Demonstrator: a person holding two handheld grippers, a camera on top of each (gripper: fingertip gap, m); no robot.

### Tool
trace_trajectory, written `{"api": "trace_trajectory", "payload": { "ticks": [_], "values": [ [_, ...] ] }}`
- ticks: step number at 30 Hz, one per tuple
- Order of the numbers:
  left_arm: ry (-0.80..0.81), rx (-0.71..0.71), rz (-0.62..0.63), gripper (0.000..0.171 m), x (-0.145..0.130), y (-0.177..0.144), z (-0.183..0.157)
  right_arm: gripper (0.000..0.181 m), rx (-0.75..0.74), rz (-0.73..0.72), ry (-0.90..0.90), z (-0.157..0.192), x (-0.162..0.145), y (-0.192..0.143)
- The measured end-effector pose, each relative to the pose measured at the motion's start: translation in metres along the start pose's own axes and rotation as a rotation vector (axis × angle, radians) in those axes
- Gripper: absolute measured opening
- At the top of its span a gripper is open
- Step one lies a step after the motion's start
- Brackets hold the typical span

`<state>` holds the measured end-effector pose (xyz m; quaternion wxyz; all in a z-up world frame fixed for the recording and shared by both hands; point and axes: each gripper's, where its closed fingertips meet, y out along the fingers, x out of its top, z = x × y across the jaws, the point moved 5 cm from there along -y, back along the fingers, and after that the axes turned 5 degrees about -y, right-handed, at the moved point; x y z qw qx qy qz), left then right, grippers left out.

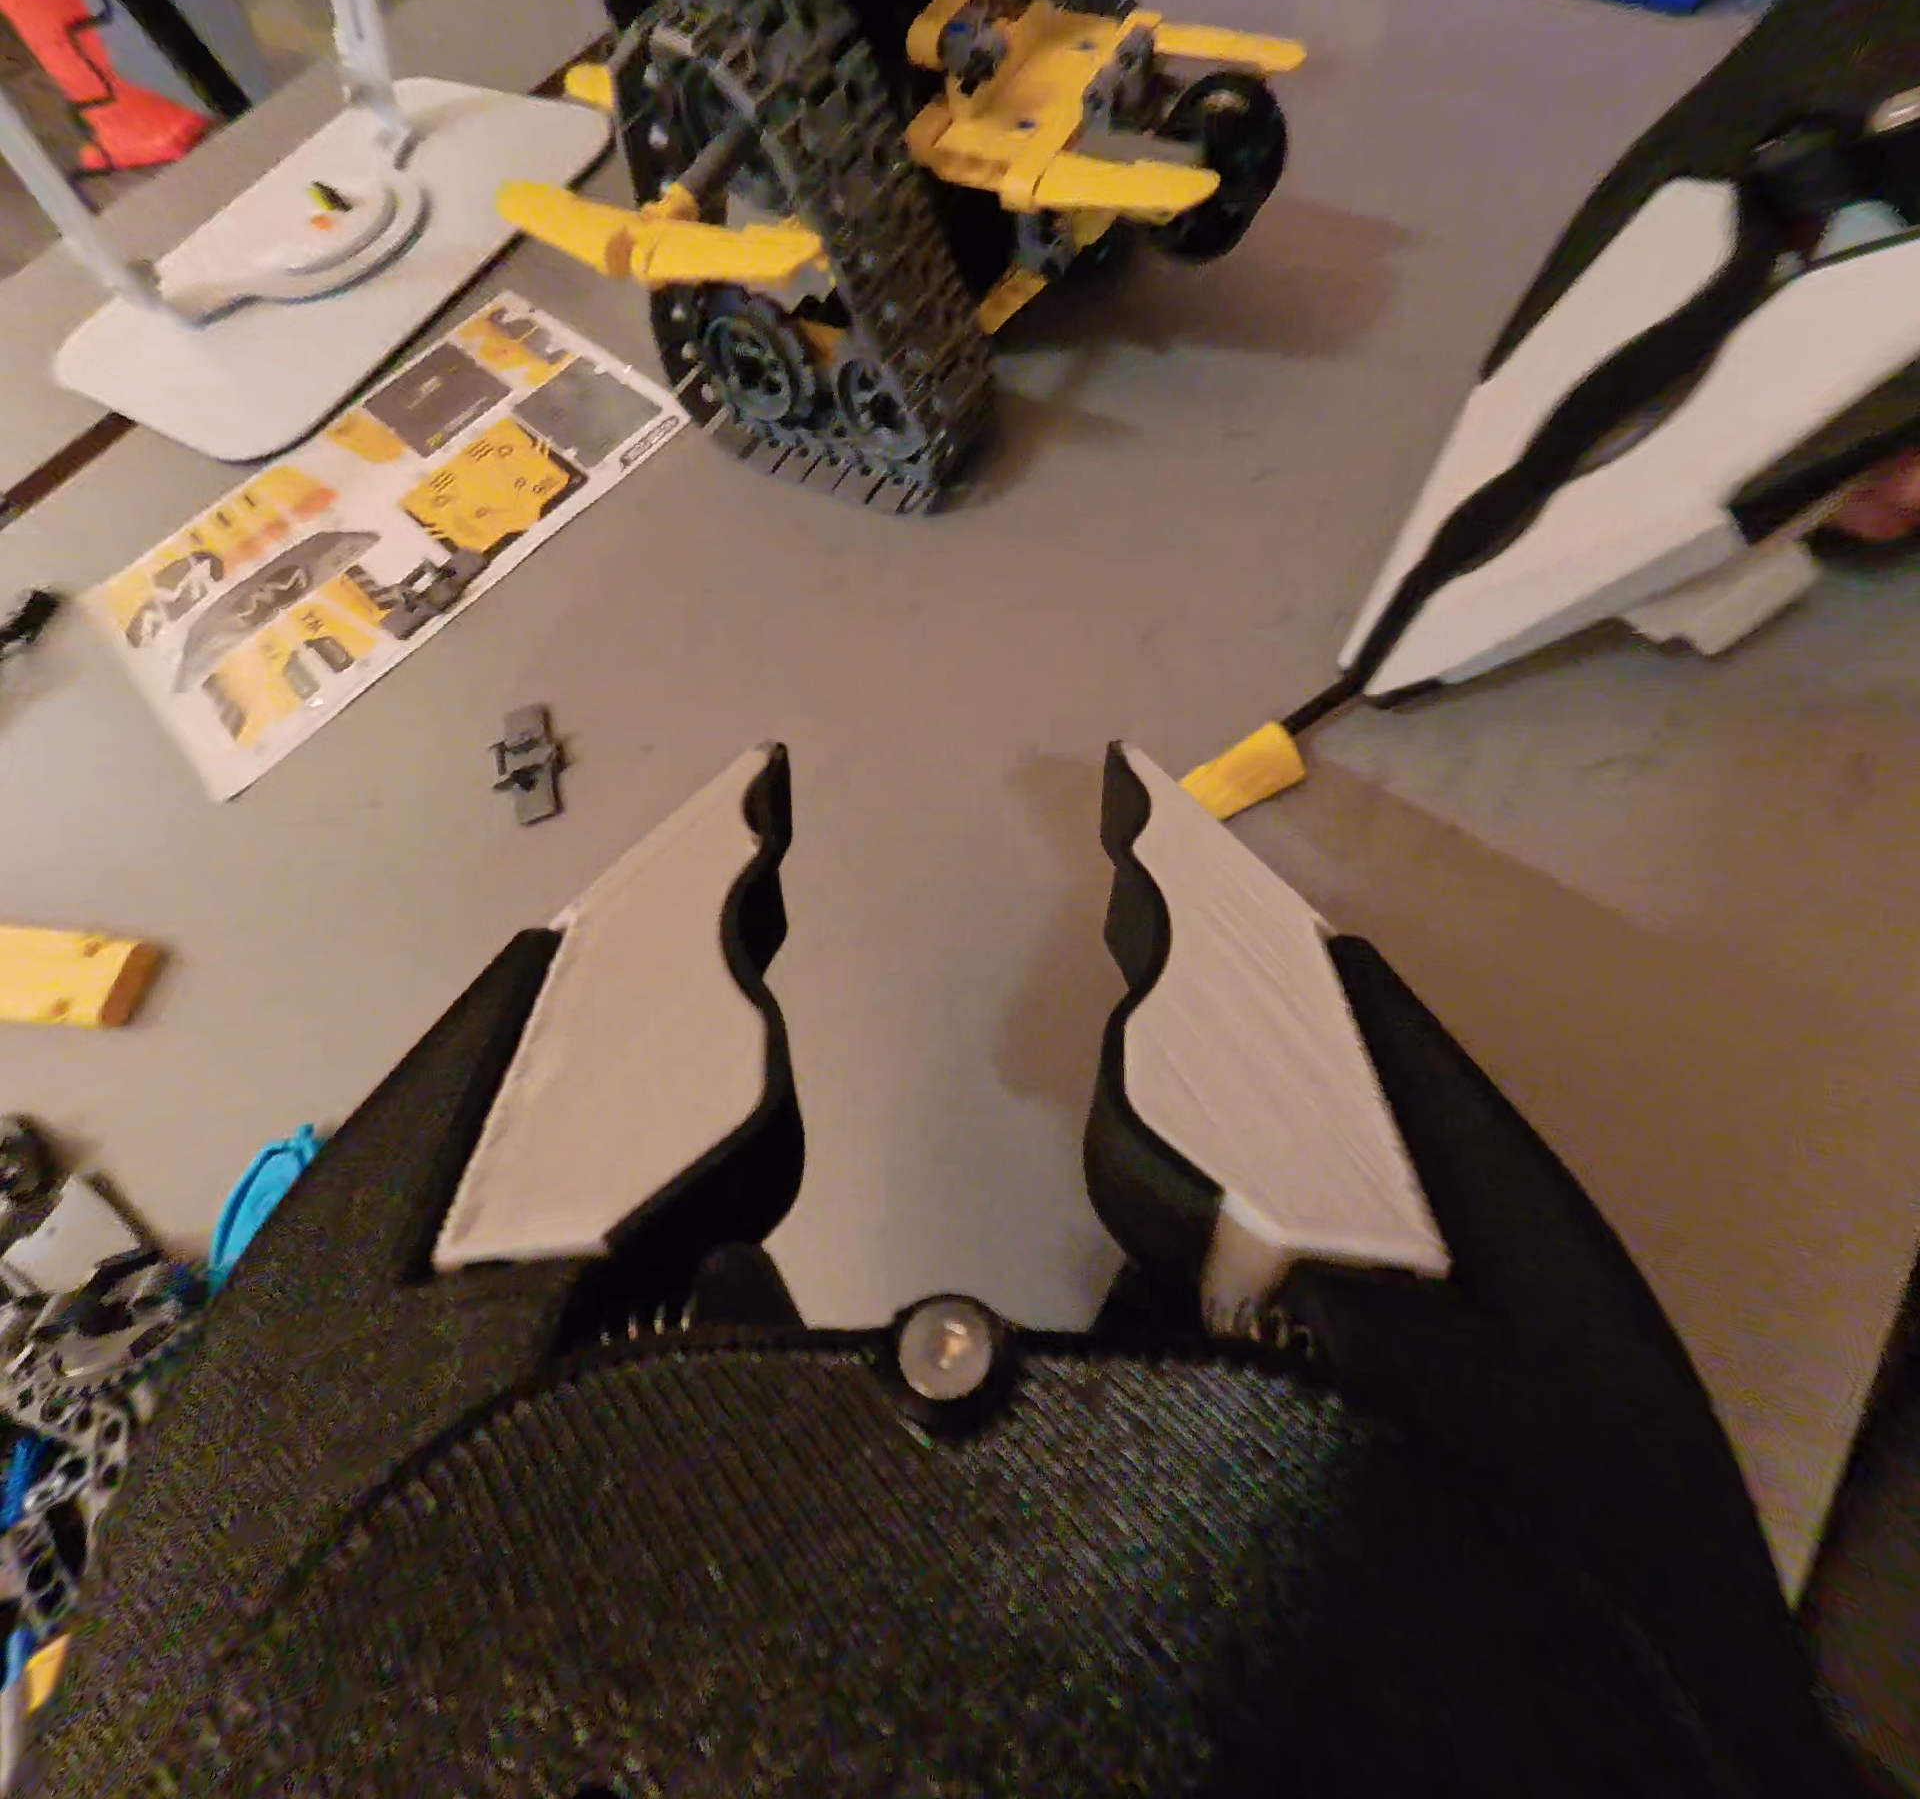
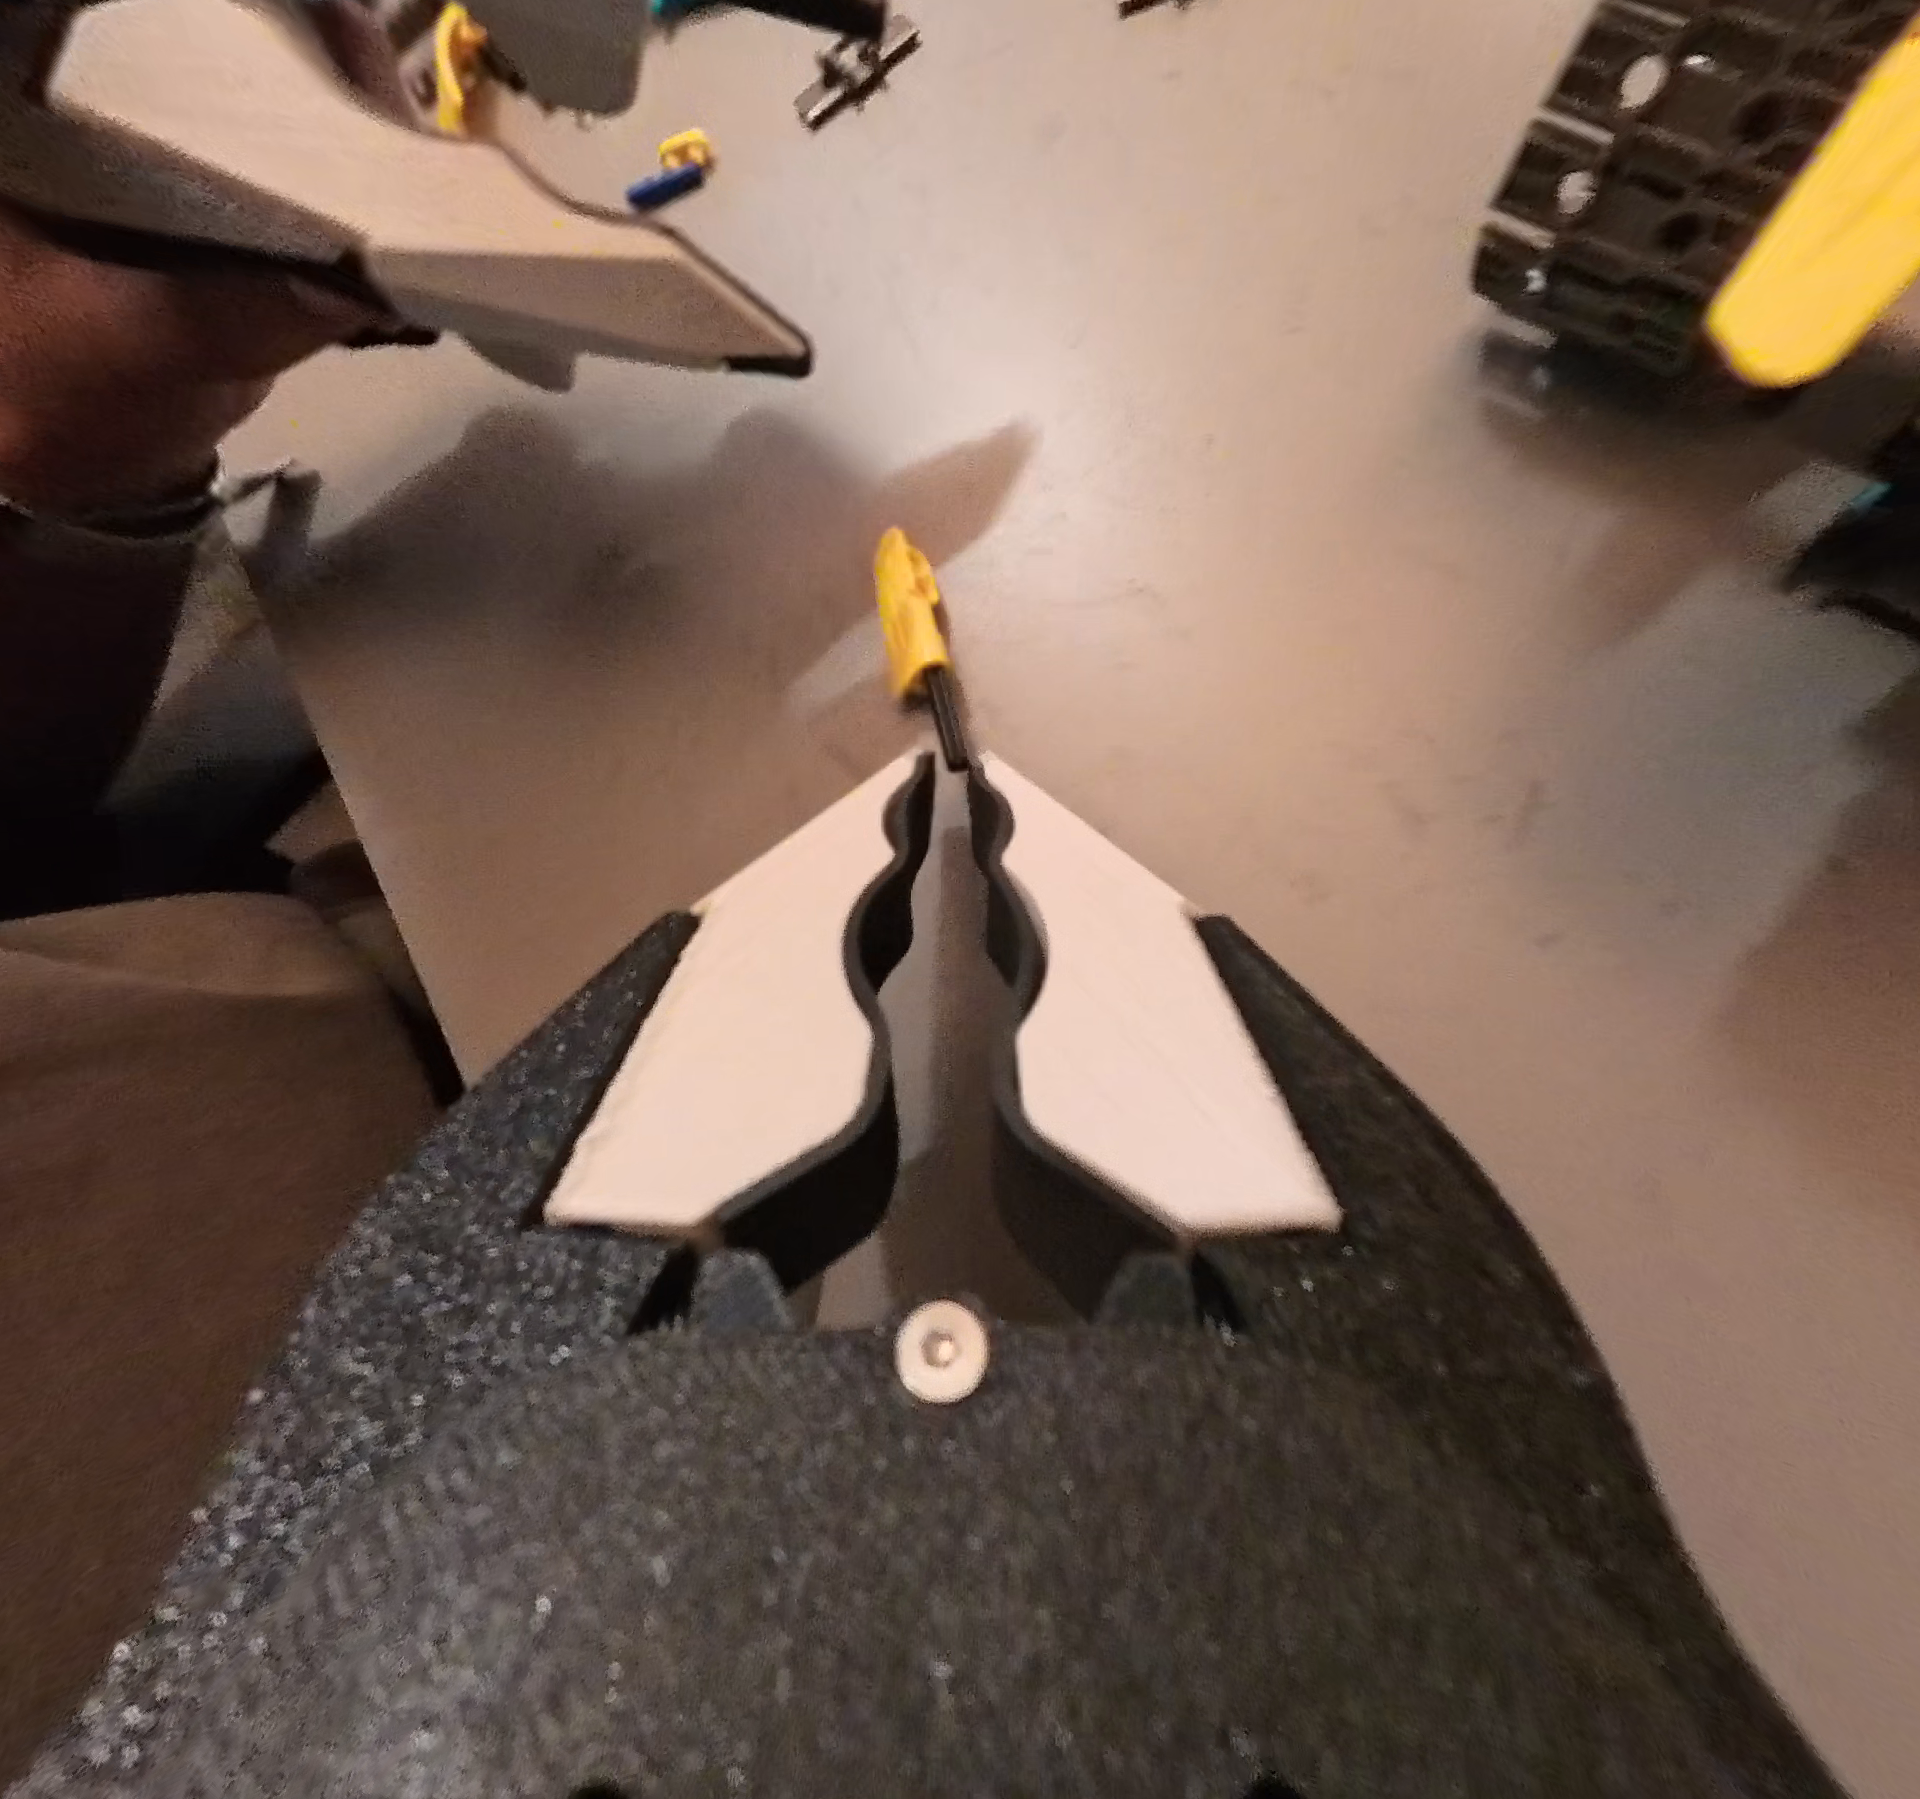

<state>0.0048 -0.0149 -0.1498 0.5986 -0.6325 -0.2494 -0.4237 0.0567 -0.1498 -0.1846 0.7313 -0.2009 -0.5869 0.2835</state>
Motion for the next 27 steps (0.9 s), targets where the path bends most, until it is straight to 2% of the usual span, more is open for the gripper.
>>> {"api": "trace_trajectory", "payload": {
  "ticks": [3,6,11,12,13,15,17,20,23,25,27],
  "values": [
    [-0.011,0.023,0.016,0.060,-0.004,0.001,0.005,0.008,0.019,0.030,-0.040,0.013,-0.005,0.002],
    [-0.042,0.016,-0.008,0.061,-0.002,-0.001,0.008,0.019,0.107,0.009,-0.044,0.023,-0.003,0.000],
    [-0.072,0.105,-0.065,0.061,0.002,-0.013,0.026,0.028,0.085,-0.157,-0.118,0.011,0.020,-0.018],
    [-0.067,0.156,-0.047,0.060,-0.001,-0.019,0.035,0.030,0.077,-0.201,-0.141,0.009,0.026,-0.021],
    [-0.061,0.250,0.008,0.053,-0.007,-0.031,0.051,0.031,0.069,-0.240,-0.164,0.009,0.032,-0.024],
    [-0.096,0.430,0.051,0.044,-0.017,-0.069,0.088,0.033,0.056,-0.315,-0.216,0.009,0.042,-0.028],
    [-0.236,0.489,-0.037,0.043,-0.019,-0.110,0.116,0.034,0.037,-0.381,-0.259,0.008,0.051,-0.028],
    [-0.407,0.419,-0.253,0.044,-0.016,-0.144,0.128,0.038,0.060,-0.401,-0.261,0.008,0.063,-0.017],
    [-0.382,0.486,-0.288,0.045,-0.027,-0.147,0.138,0.038,0.124,-0.425,-0.242,0.014,0.074,-0.005],
    [-0.362,0.532,-0.229,0.046,-0.036,-0.144,0.146,0.038,0.144,-0.411,-0.242,0.019,0.074,0.000],
    [-0.354,0.559,-0.224,0.046,-0.043,-0.141,0.154,0.037,0.123,-0.424,-0.293,0.021,0.069,-0.001]
  ]
}}
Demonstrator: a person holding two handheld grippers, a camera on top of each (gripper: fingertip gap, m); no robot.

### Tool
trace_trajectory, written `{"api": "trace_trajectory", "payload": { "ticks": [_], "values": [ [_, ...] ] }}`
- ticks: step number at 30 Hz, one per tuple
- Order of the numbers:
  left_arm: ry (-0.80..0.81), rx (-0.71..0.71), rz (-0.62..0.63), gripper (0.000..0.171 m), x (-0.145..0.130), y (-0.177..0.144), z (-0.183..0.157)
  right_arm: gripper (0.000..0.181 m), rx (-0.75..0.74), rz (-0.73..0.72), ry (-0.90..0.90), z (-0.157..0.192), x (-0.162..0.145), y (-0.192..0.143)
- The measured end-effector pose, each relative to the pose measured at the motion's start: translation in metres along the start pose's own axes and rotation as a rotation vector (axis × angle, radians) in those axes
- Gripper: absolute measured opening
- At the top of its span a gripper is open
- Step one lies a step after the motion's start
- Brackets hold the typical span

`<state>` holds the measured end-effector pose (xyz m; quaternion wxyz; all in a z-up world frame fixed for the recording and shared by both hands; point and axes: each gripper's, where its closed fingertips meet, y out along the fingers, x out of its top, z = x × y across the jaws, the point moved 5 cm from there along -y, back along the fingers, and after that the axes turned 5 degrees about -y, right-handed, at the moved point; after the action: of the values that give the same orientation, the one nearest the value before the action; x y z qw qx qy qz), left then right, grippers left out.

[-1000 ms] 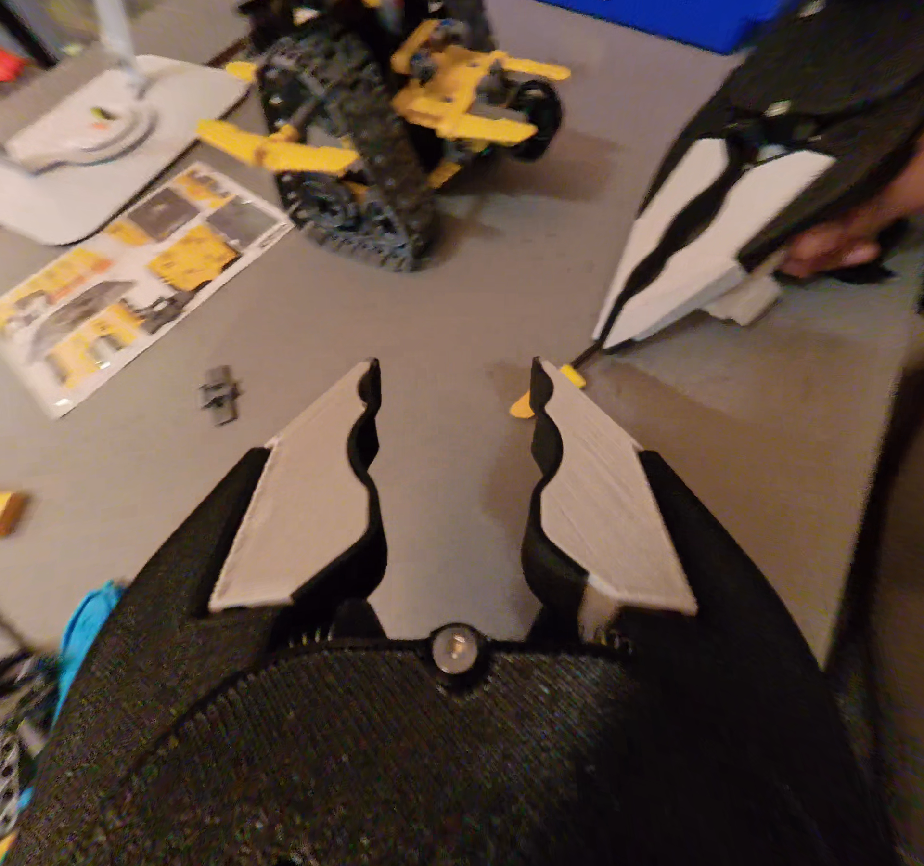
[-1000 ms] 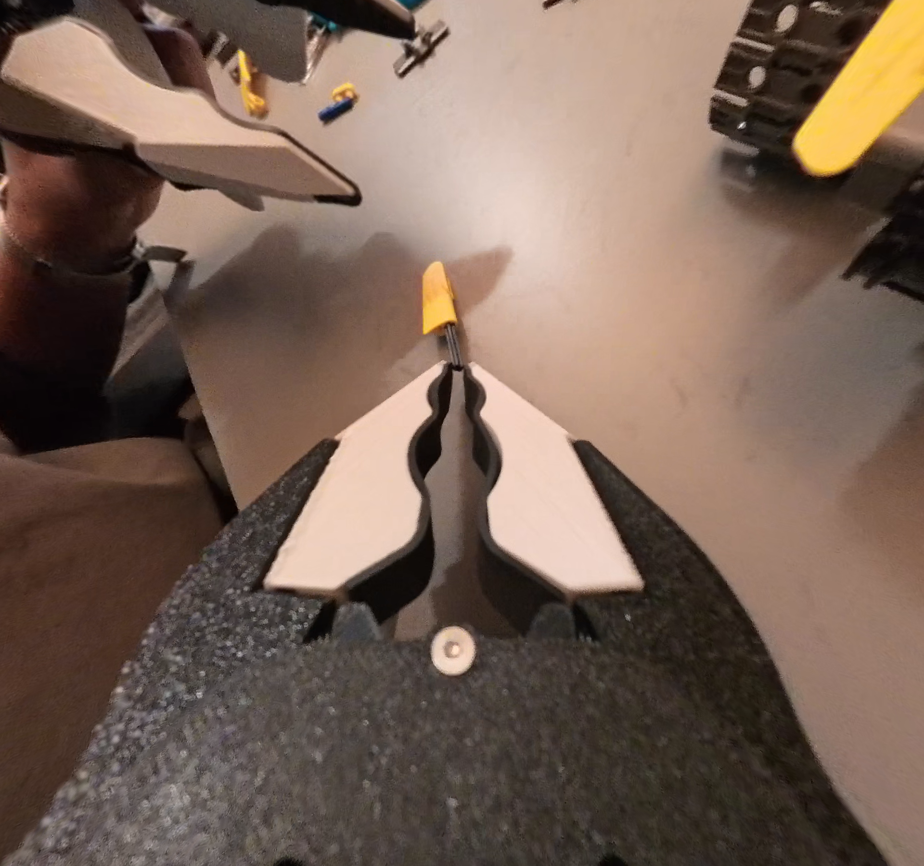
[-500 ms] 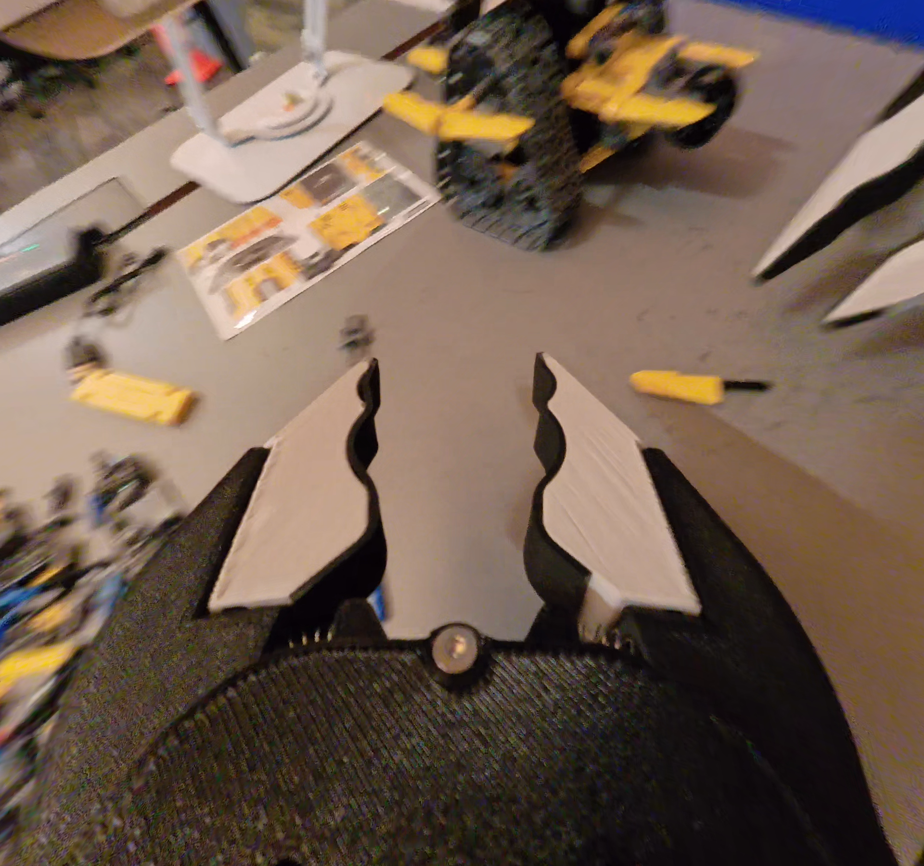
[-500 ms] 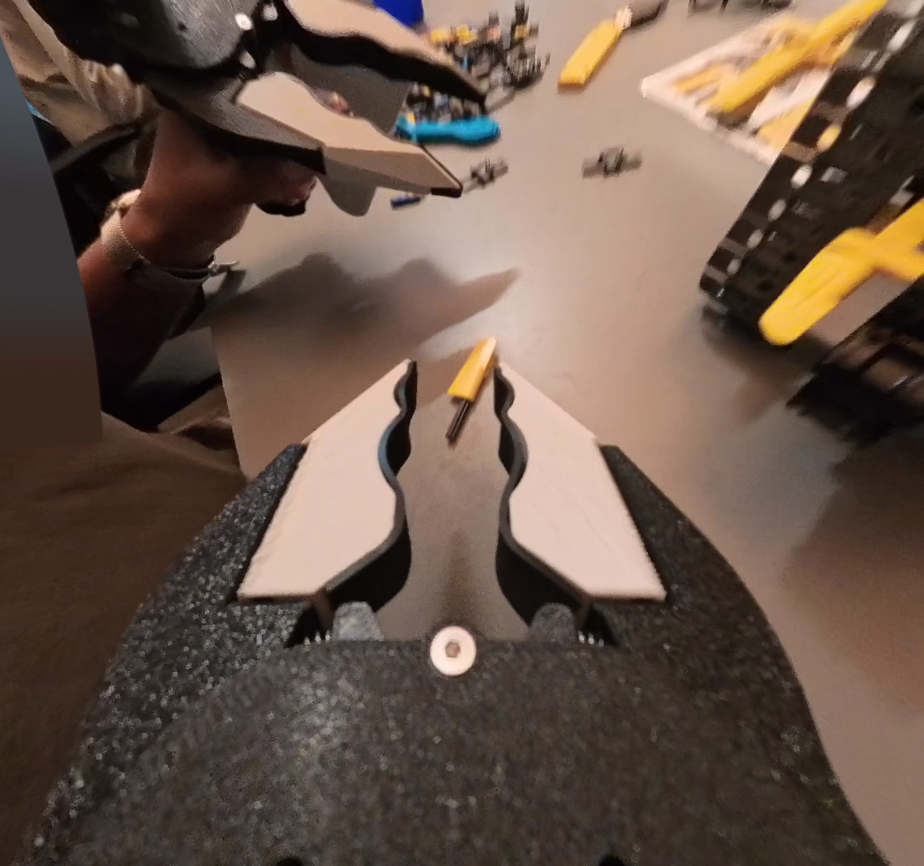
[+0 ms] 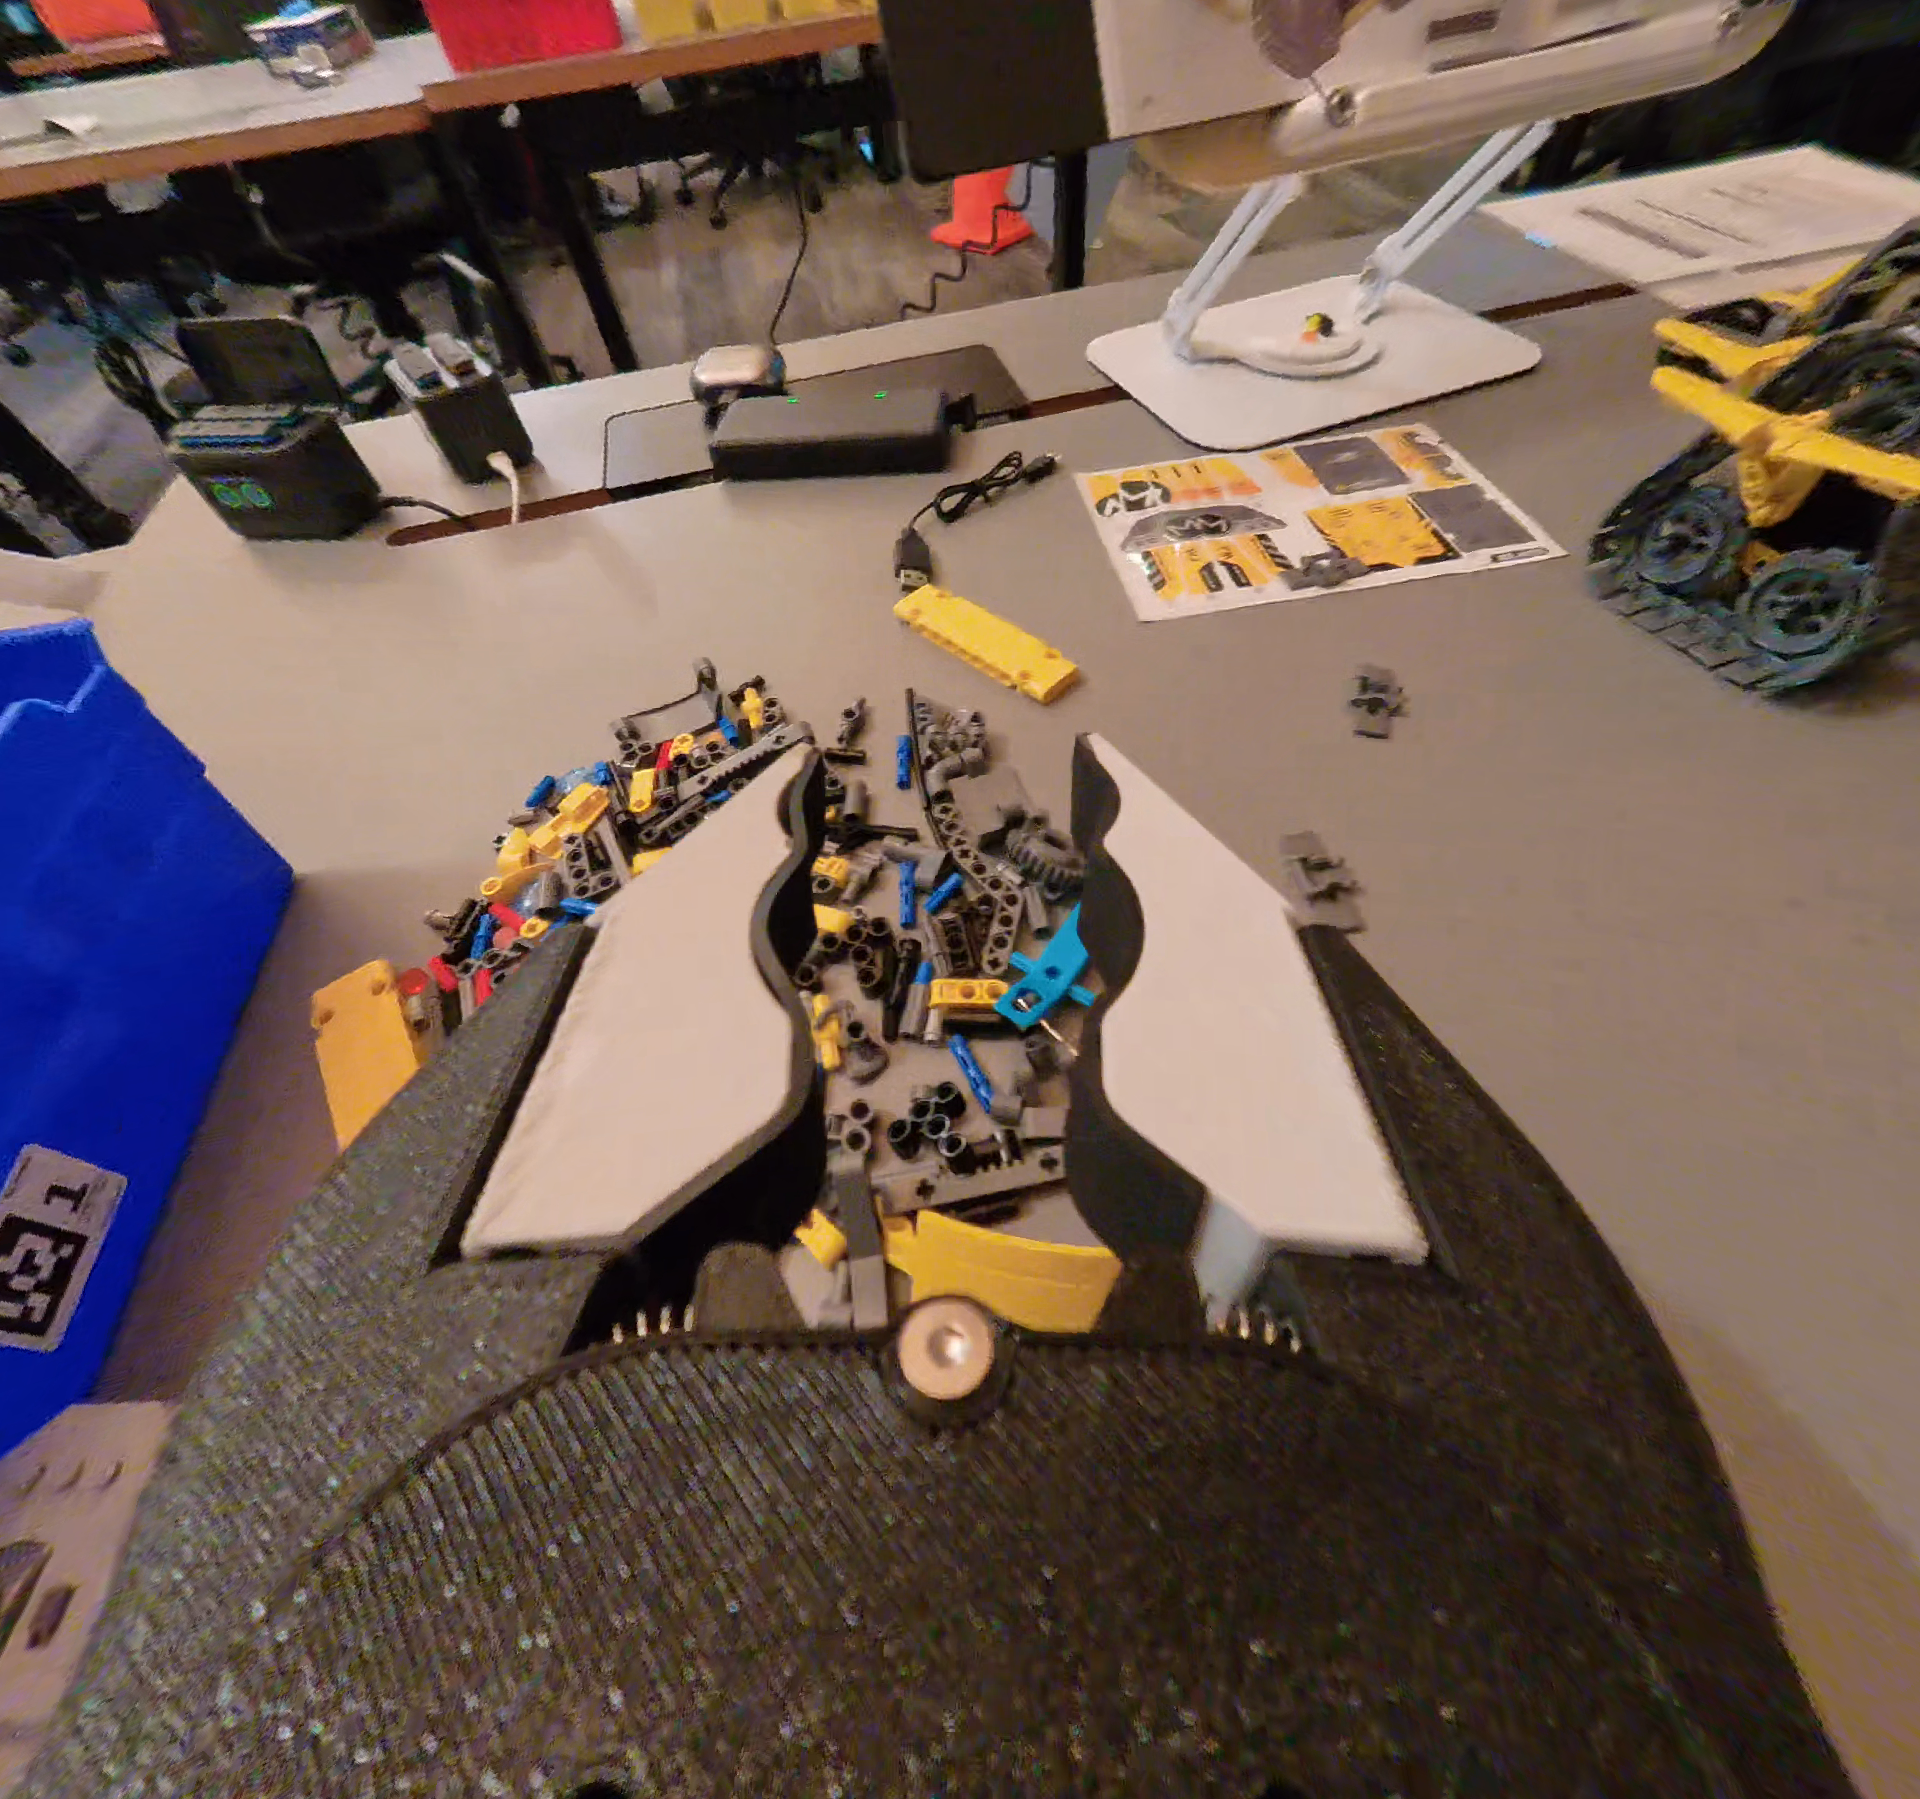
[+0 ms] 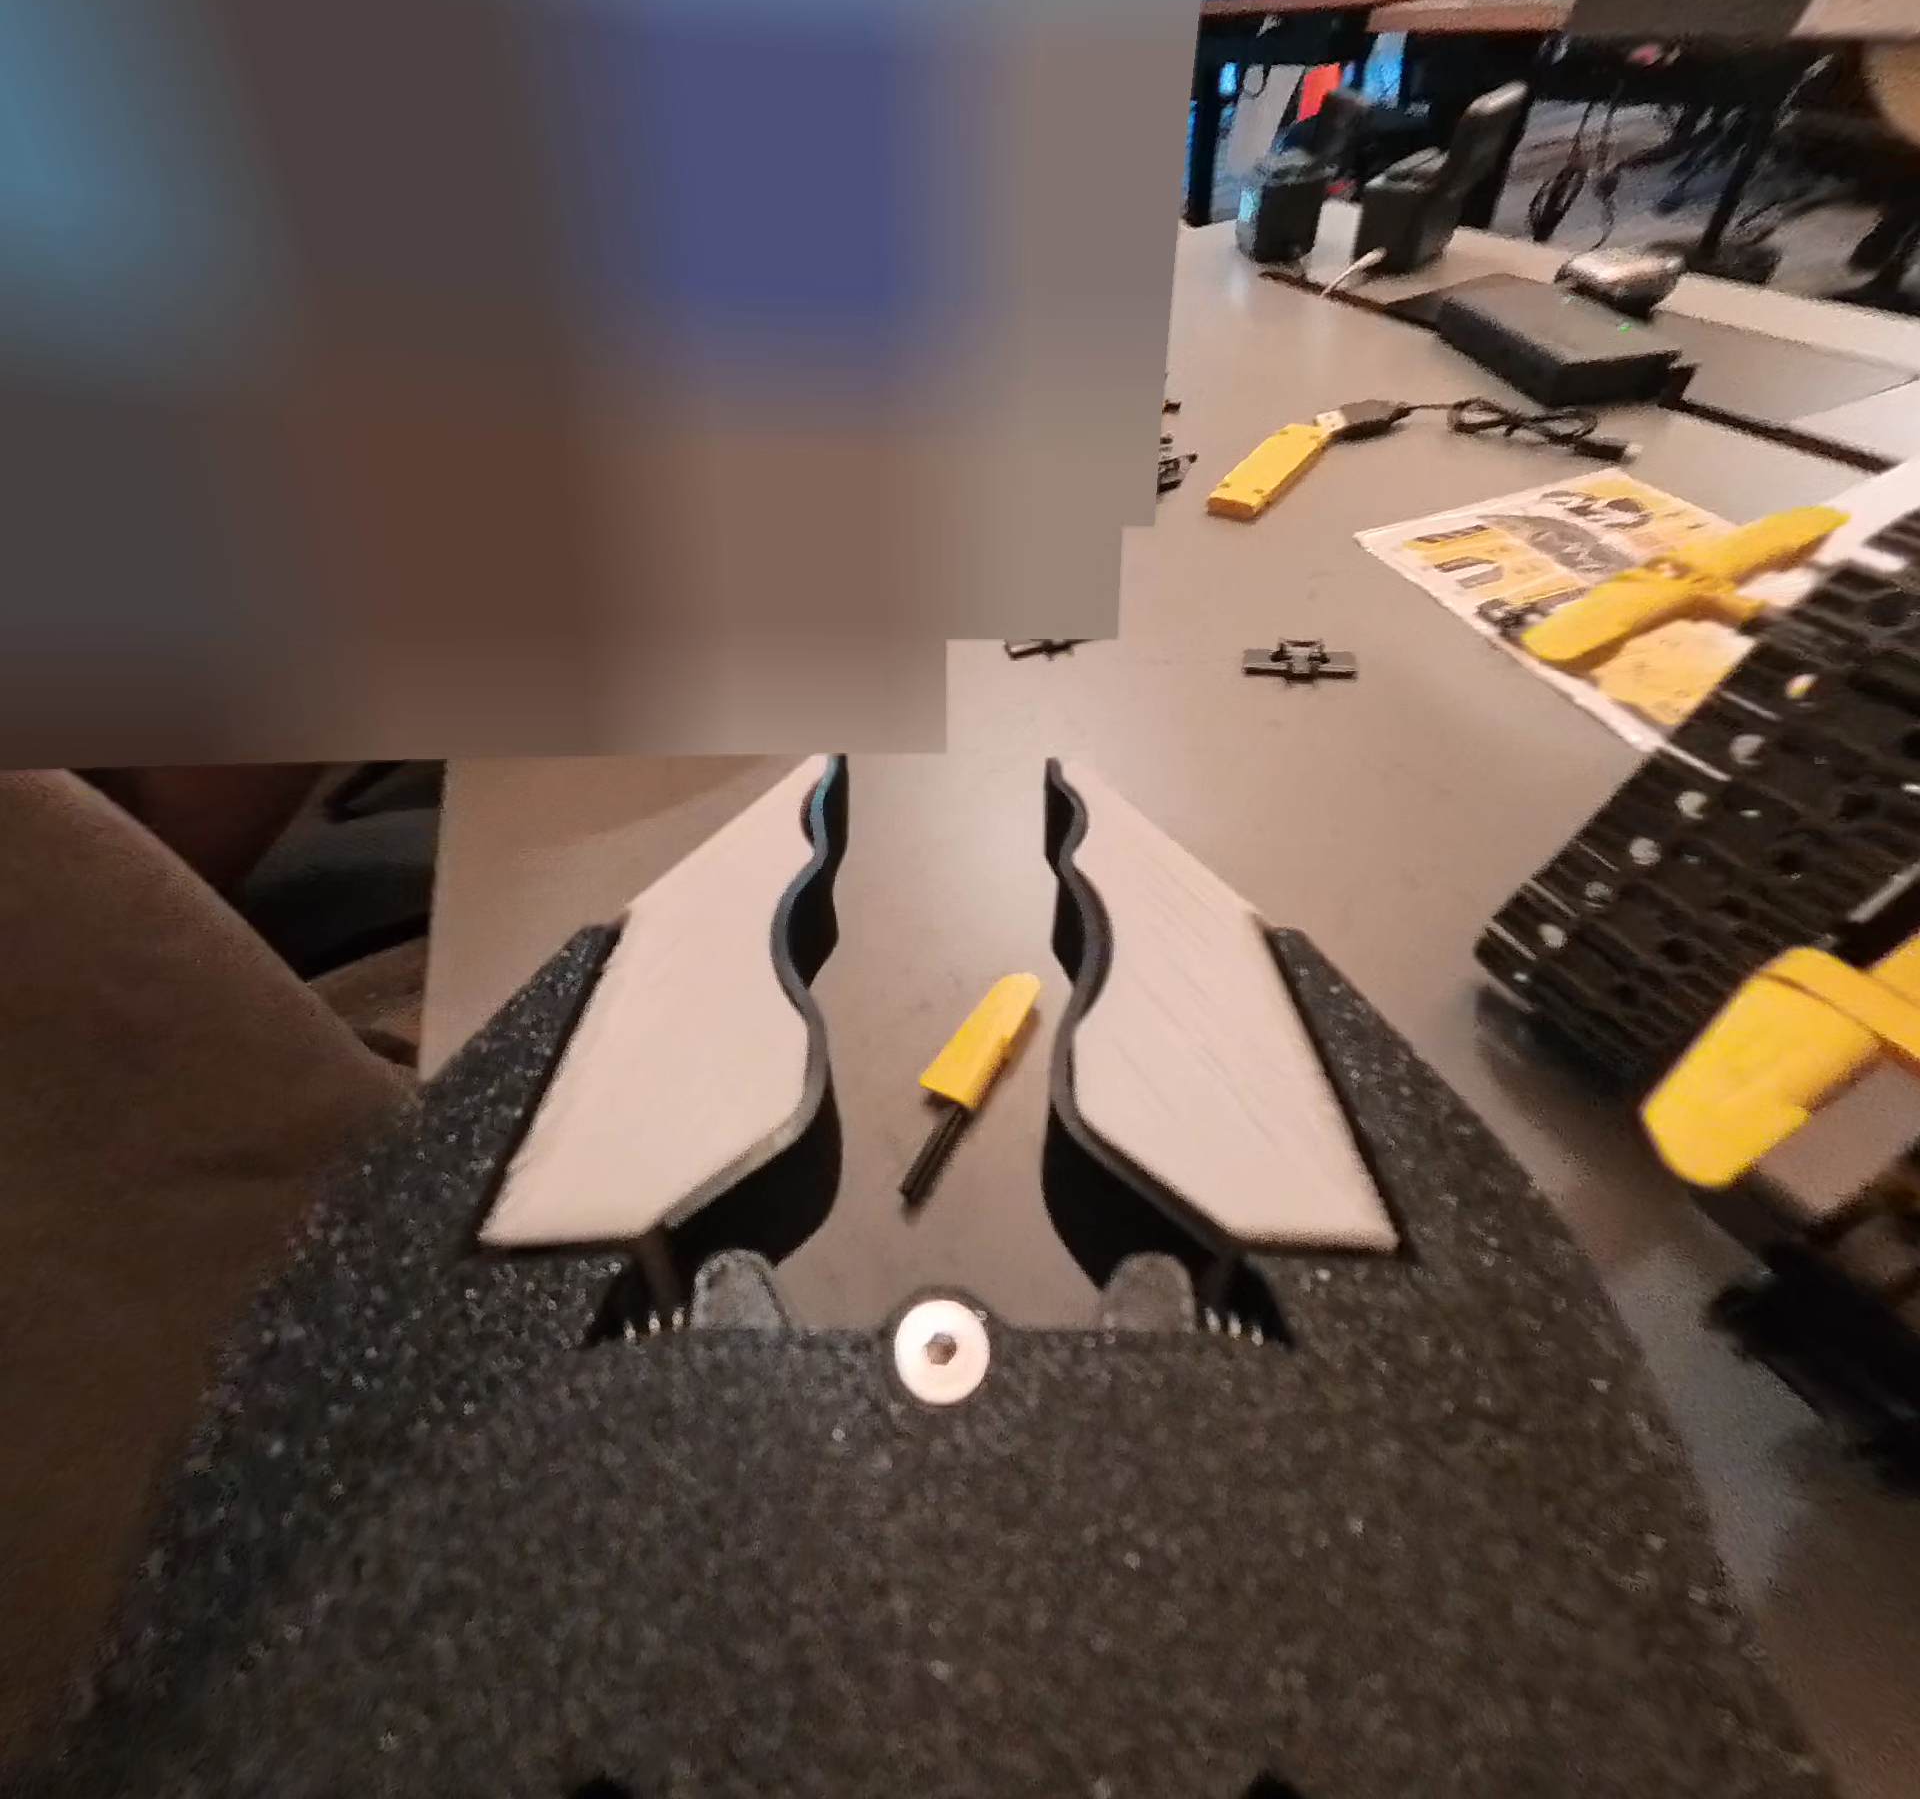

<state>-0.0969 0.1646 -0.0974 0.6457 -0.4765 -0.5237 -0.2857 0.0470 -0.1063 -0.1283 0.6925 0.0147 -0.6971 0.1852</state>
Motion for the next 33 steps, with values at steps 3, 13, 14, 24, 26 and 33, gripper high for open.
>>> {"api": "trace_trajectory", "payload": {
  "ticks": [3,13,14,24,26,33],
  "values": [
    [-0.046,0.000,-0.066,0.048,-0.009,0.008,0.009,0.035,-0.027,-0.049,-0.025,-0.001,0.001,-0.009],
    [-0.171,0.050,-0.014,0.034,-0.026,0.004,0.043,0.032,-0.069,-0.041,0.004,-0.021,0.000,-0.007],
    [-0.159,0.095,-0.013,0.028,-0.027,0.002,0.050,0.032,-0.062,-0.036,0.011,-0.021,-0.001,-0.006],
    [-0.165,0.221,0.003,0.005,-0.042,-0.001,0.077,0.034,-0.023,-0.039,0.116,-0.030,-0.002,-0.005],
    [-0.183,0.255,-0.017,0.000,-0.042,-0.005,0.082,0.034,-0.020,-0.044,0.135,-0.032,-0.003,-0.006],
    [-0.254,0.301,0.010,0.000,-0.050,-0.003,0.092,0.034,-0.027,-0.033,0.136,-0.032,-0.003,-0.004]
  ]
}}
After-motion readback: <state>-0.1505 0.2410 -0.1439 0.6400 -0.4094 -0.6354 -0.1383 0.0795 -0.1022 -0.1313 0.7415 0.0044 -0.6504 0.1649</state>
